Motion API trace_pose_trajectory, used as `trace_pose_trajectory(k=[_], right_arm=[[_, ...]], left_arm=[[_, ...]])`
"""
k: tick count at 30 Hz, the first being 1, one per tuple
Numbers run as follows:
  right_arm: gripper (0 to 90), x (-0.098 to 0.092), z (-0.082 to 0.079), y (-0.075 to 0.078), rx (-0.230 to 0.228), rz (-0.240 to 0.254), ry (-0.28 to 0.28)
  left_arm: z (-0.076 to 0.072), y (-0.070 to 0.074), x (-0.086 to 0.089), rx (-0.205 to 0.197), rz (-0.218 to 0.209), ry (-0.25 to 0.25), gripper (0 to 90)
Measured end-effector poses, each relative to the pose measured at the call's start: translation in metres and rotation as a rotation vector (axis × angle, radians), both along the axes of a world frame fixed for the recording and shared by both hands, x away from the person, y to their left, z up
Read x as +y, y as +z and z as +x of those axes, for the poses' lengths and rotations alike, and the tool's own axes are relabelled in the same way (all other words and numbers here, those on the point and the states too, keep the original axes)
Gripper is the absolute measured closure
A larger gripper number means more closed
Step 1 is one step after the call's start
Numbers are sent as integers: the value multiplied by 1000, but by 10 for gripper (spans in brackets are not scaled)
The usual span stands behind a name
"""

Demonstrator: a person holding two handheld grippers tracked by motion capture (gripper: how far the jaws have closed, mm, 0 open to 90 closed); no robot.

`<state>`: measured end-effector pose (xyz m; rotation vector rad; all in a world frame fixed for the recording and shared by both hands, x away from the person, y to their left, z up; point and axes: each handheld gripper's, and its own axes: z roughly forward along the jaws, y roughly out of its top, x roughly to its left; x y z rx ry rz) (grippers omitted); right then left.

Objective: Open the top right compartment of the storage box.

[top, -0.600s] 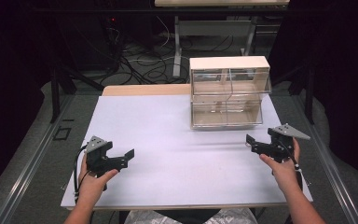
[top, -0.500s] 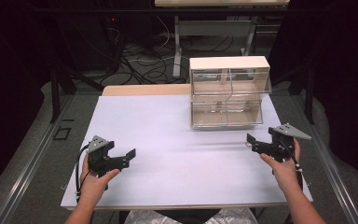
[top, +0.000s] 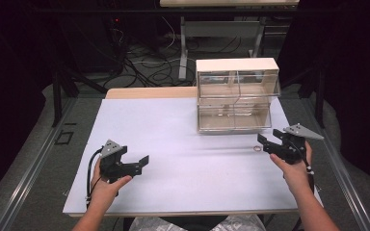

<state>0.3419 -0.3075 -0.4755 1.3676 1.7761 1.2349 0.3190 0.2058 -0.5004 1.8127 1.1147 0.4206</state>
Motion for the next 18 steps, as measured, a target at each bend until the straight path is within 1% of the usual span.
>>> trace_pose_trajectory(k=[1,2,3,5,6,7,8,10,11,12,14,15,16,17,18], right_arm=[[368,1,1,3,-2,-1,0],[400,1,1,7,8,-12,-6],[456,2,3,9,-7,-11,-7],[529,4,5,16,-9,-23,-8],[564,4,7,18,-18,-26,-10],[587,5,9,22,-22,-24,0],[610,6,11,25,-22,-32,-3],[644,7,15,29,-35,-44,9],[672,8,16,32,-31,-44,7],[700,8,18,34,-31,-47,20],[734,10,22,38,-28,-43,24],[752,10,24,40,-34,-53,32],[766,11,25,42,-31,-56,28],[780,12,27,43,-35,-50,28],[792,12,29,45,-34,-64,31]], left_arm=[[0,0,-1,3,-5,1,52],[0,0,-1,3,-6,0,58],[1,1,-2,5,-7,0,62],[1,1,-2,4,-4,0,74],[1,1,-3,5,-9,2,80],[2,3,-4,2,-8,3,86],[3,3,-4,3,-7,4,93],[4,5,-6,1,-8,5,112],[4,6,-7,-1,0,3,126],[5,6,-8,-1,-6,5,137],[6,7,-9,-6,3,3,149],[7,7,-10,-1,0,3,153],[7,7,-11,1,-4,6,160],[7,7,-11,1,-4,6,161],[8,9,-11,-1,6,1,162]])
